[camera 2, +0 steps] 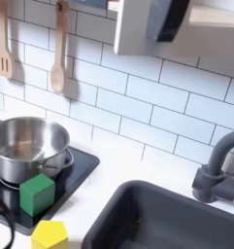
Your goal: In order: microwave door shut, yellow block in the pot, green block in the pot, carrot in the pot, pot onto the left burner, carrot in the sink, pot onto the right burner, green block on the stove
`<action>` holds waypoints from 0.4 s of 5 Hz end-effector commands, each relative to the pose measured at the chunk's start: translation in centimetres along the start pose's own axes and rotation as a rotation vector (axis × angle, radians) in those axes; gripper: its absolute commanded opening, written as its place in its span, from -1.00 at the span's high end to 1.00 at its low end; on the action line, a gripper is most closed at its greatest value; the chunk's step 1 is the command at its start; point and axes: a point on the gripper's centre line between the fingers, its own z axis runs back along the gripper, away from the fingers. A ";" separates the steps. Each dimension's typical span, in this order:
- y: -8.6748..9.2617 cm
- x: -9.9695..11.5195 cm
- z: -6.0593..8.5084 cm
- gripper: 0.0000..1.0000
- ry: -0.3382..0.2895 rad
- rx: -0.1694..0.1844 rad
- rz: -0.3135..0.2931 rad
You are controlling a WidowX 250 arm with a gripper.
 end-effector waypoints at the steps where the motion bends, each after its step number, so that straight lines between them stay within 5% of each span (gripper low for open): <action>1: 0.0 0.0 0.0 -1.00 0.000 0.000 0.000; 2: 0.3 0.5 -0.2 -1.00 -0.001 -0.017 0.016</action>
